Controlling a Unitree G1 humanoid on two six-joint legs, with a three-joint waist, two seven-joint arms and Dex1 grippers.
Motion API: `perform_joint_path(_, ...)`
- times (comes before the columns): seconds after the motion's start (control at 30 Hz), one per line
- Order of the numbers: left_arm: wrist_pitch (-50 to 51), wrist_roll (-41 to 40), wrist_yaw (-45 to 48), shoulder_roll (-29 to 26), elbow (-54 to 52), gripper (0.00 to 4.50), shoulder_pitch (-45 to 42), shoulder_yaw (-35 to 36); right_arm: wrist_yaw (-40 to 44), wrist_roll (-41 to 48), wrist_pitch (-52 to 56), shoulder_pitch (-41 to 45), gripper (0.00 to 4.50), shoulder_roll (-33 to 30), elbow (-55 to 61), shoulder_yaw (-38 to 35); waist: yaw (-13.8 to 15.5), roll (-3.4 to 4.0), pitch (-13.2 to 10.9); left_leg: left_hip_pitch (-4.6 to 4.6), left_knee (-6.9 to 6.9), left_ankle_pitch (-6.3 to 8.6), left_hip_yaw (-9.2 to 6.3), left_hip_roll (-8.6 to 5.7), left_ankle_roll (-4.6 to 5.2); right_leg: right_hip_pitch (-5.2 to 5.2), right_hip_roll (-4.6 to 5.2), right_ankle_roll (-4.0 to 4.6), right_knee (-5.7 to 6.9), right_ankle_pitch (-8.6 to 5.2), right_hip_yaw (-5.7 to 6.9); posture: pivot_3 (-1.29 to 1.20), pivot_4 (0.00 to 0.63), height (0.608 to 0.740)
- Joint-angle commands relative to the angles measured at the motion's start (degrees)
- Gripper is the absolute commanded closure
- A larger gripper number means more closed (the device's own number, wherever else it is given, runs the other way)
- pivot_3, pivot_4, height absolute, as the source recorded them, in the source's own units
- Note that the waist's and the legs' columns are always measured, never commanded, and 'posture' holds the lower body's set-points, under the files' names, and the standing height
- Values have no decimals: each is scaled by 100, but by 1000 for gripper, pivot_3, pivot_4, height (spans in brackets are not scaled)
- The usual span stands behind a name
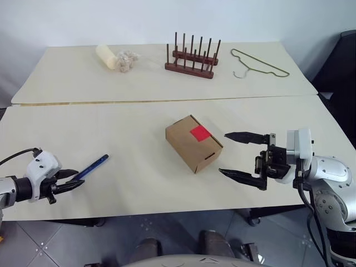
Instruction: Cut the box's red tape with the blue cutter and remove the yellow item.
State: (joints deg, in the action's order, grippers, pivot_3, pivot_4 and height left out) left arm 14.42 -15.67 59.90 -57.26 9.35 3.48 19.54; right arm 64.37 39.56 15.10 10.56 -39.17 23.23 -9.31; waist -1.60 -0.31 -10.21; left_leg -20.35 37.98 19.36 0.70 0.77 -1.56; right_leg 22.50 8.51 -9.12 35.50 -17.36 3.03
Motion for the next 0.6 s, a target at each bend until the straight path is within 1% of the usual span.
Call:
perform_joint_path(0.03, 206, 215, -161, 135, 151, 3330, 184, -273, 40, 38, -73, 85, 0, -23, 45, -29, 10, 14, 8, 1, 1, 0, 1, 0, 0, 0, 0, 0, 0, 0, -1, 0, 150, 740)
perform_joint_path(0.1, 186, 214, -166, 197, 80, 3906, 213, -327, 73, 24, -84, 103, 0, -29, -1, -21, 16, 26, 15, 4, 2, 0, 2, 0, 0, -2, 0, 0, 4, 0, -3, 0, 150, 740)
perform_joint_path(0.13, 172, 219, -173, 213, 60, 4093, 222, -339, 90, 20, -87, 105, 0, -31, -20, -21, 18, 29, 17, 5, 3, 0, 3, 0, 1, -2, 0, 0, 3, 0, -4, 0, 150, 740)
perform_joint_path(0.23, -80, 236, -231, 274, 1, 4093, 194, -325, 171, 58, -75, 74, 0, -44, -61, -44, 19, 33, 19, 6, 4, 1, 3, -1, 2, -3, 0, 0, 4, 0, -6, 0, 150, 740)
perform_joint_path(0.37, -576, -182, 71, 434, -515, 4093, -56, -150, 378, 175, -11, -55, 0, -120, -24, -88, 91, 33, 18, 3, 7, 1, 3, -2, 3, -3, 1, 0, 3, 0, -6, 0, 150, 740)
perform_joint_path(0.5, -629, -222, 828, 26, -1656, 4093, -140, -645, 751, 266, 120, -322, 0, -397, 168, -50, 207, -9, 2, -13, 23, 8, -3, -3, 7, -1, 1, 1, -3, 2, -4, 0, 150, 740)
perform_joint_path(0.57, -108, -324, 1061, -158, -2423, 4093, -421, -1167, 1004, 315, 213, -613, 0, -629, 372, -17, 265, -14, 0, -18, 24, 16, -3, -3, 9, -1, 0, 1, -11, 2, -3, 0, 150, 740)
perform_joint_path(0.6, 320, -330, 1115, -203, -2823, 4093, -740, -1570, 1140, 356, 257, -790, 0, -750, 497, 4, 284, -13, 0, -21, 25, 21, -4, -3, 13, -1, 0, 1, -17, 2, -2, 0, 150, 740)
